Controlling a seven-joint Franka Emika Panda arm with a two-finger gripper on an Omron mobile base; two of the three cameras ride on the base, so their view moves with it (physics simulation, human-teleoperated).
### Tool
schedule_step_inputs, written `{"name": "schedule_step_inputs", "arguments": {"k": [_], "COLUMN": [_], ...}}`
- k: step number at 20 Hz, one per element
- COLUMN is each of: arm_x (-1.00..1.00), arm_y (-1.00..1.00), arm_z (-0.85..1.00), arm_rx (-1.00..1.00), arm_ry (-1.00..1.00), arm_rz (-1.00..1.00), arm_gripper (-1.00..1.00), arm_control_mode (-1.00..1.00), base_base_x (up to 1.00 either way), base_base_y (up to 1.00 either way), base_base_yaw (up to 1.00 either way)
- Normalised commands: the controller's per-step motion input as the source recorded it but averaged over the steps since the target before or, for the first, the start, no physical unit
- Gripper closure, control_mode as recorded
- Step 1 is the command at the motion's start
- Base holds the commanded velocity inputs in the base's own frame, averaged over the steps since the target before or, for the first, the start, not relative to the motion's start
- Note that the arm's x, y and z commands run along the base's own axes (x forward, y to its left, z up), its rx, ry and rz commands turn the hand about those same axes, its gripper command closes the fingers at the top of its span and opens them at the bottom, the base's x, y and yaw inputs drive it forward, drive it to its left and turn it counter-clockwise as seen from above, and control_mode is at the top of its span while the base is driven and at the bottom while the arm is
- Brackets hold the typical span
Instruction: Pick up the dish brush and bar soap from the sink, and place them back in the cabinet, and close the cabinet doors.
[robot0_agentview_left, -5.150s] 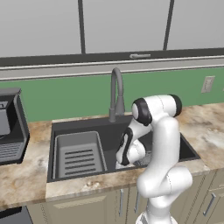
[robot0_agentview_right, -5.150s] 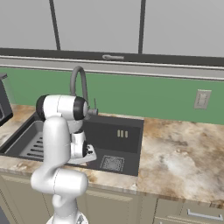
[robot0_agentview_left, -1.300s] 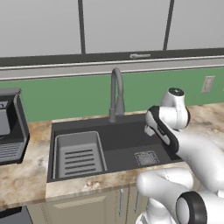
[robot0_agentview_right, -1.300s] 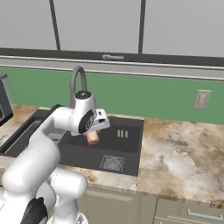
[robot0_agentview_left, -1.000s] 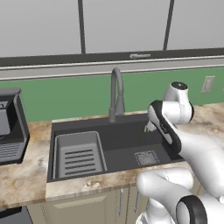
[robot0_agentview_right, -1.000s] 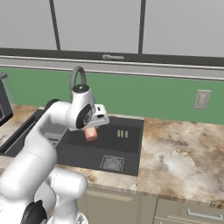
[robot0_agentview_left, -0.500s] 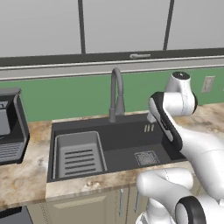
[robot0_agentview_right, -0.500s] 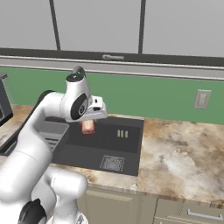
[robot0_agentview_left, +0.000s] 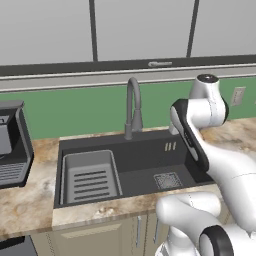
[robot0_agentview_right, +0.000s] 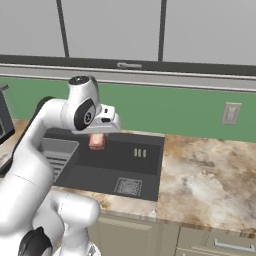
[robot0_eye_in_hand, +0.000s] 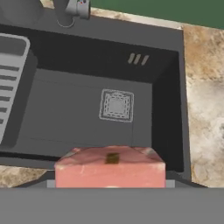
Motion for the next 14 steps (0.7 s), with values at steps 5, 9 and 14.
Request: {"name": "schedule_step_inputs", "arguments": {"k": [5,9,14], "arm_x": [-0.19,-0.19,-0.21], "arm_y": [0.00,0.00,0.00], "arm_z": [0.14,0.13,0.13], "arm_rx": [0.00,0.00,0.00], "arm_ry": [-0.01,-0.02,-0.05], "arm_rz": [-0.14,-0.13,-0.12], "arm_gripper": [1.00,1.00,1.00], "arm_control_mode": [-1.00,-1.00,-1.00], "base_base_x": [0.00,0.00,0.00], "base_base_y": [0.00,0.00,0.00], "base_base_yaw": [0.00,0.00,0.00]}}
